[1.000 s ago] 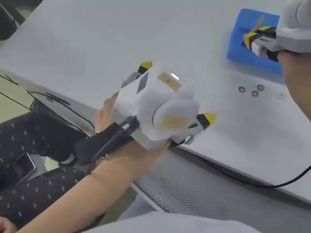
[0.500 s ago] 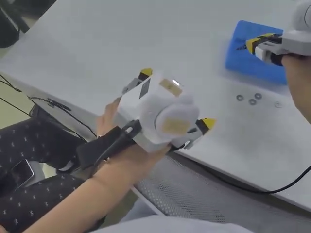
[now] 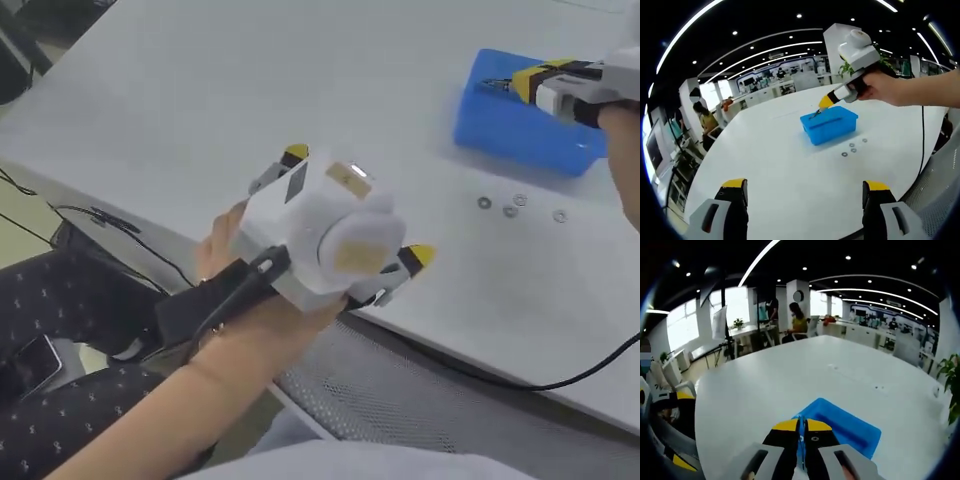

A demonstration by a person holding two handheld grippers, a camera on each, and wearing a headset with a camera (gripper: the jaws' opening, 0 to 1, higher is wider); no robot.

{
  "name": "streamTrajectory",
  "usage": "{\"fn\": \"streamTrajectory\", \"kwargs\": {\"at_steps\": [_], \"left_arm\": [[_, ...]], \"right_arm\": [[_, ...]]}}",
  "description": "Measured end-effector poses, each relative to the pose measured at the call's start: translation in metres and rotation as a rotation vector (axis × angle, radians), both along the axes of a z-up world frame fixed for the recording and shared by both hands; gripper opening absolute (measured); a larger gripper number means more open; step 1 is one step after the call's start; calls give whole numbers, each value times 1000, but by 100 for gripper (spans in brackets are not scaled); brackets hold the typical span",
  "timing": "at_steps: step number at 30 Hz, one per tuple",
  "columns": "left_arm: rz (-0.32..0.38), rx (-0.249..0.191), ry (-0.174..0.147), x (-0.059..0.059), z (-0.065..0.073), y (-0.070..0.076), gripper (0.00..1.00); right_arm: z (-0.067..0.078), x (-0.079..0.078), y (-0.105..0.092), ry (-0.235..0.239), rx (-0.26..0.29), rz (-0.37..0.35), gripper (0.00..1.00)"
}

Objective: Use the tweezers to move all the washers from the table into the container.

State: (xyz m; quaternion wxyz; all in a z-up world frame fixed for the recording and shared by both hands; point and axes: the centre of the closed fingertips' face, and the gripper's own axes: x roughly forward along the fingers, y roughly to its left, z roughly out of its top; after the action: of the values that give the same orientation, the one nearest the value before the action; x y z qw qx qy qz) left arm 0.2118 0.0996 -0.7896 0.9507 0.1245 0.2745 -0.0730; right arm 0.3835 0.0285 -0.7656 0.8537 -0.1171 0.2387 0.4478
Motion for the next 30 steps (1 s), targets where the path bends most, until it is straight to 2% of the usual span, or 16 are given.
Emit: {"fn": "streamTrajectory", "kwargs": {"at_steps": [6, 12, 17, 24, 27, 29, 30], "left_arm": [[0, 4, 2, 0, 0, 0, 97], [-1, 7, 3, 0, 0, 0, 97], [1, 7, 2, 0, 0, 1, 97], [-4, 5, 8, -1, -1, 0, 97], [-4, 8, 11, 0, -2, 0, 97], [-4, 7, 11, 0, -2, 0, 97], [-4, 7, 13, 0, -2, 0, 97]], "right_arm": [[12, -18, -6, 11, -1, 43, 0], [8, -44, -16, 51, -39, 89, 0], [-11, -75, -31, 107, -122, 145, 0], [-29, -106, -45, 162, -224, 225, 0], [-39, -120, -51, 209, -271, 271, 0], [-47, -124, -56, 226, -312, 287, 0], [-49, -124, -55, 216, -318, 289, 0]]}}
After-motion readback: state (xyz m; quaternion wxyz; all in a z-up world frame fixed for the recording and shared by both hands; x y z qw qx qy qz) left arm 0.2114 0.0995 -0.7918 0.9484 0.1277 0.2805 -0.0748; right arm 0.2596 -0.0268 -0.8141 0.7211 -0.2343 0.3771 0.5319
